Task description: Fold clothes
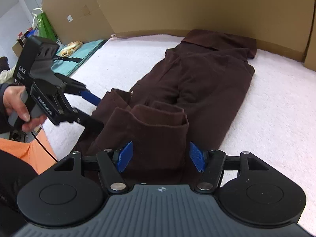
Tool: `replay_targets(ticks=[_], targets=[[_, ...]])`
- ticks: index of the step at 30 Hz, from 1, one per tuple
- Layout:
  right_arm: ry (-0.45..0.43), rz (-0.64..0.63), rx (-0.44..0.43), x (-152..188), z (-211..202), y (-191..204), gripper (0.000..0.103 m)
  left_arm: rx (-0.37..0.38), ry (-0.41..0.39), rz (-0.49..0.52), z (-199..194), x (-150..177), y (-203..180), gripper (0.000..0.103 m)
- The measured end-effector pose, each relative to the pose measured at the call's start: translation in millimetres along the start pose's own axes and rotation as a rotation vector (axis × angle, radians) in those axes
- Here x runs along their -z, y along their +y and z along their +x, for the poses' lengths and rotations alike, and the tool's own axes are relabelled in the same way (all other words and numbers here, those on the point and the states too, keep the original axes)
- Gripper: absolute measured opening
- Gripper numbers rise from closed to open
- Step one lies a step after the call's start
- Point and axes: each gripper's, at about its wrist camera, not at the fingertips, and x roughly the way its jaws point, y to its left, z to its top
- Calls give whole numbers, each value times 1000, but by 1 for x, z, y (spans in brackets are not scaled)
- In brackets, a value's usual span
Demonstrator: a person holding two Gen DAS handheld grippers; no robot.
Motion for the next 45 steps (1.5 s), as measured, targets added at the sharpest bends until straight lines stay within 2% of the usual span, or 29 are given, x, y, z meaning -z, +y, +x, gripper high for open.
replay_targets(ticks=[2,4,6,7,9,10,11,12,15,19,23,25,26,27,29,31,32,34,35,36,38,40,41,42,45], targets=[[-3,22,2,-4,1,-2,68,11,-10,-11,1,-2,2,100],[-2,55,-15,-8,6,-4,63,19,-18,-20,1,-3,3,92],[0,77,-24,-9,8,-4,49,16,-16,-16,0,-3,4,77],[1,86,-26,-10,9,-4,45,8,-17,-8,-1,-3,4,73],[-3,98,-19,-10,10,-3,20,-6,-23,3,-5,-2,4,52],[-9,105,-18,-9,8,-2,15,-12,-26,8,-8,-1,4,45],[-18,112,-22,-8,5,-1,10,-11,-31,9,-11,-1,5,32],[-24,116,-29,-7,0,1,8,3,-38,7,-16,0,5,23],[-25,121,-70,-3,-17,10,7,75,-56,4,-34,2,5,12],[-42,214,-199,1,-54,14,8,254,-53,-1,-54,8,-1,12],[-75,331,-296,-3,-75,1,8,448,-101,-82,-53,3,16,12],[-58,387,-296,-9,-62,-19,11,509,-85,-215,-29,-1,42,35],[-33,434,-284,-11,-47,-34,15,535,-70,-294,-15,-3,57,39],[-10,485,-268,-11,-31,-49,40,522,-58,-353,-3,-5,70,39],[29,581,-211,-8,-1,-78,78,447,-39,-391,11,-6,84,39],[54,597,-116,-6,12,-88,74,426,-47,-392,9,-5,85,39],[50,608,-96,-5,12,-90,73,421,-62,-372,3,-4,80,39],[-9,631,-129,1,0,-87,72,402,-91,-314,-11,-3,69,49],[-36,624,-133,3,-8,-82,72,377,-98,-279,-17,-3,62,58],[-57,611,-129,5,-16,-77,72,340,-101,-241,-23,-3,55,63],[-80,580,-102,8,-27,-66,72,276,-91,-176,-25,-6,41,67],[-99,541,-67,6,-35,-55,68,216,-76,-111,-24,-10,28,67],[-110,512,-51,3,-38,-47,63,190,-70,-73,-21,-14,21,67],[-124,473,-43,-3,-41,-37,57,180,-65,-51,-20,-18,15,67],[-134,304,-77,-29,-35,-6,56,188,-70,-48,-20,-17,10,69]])
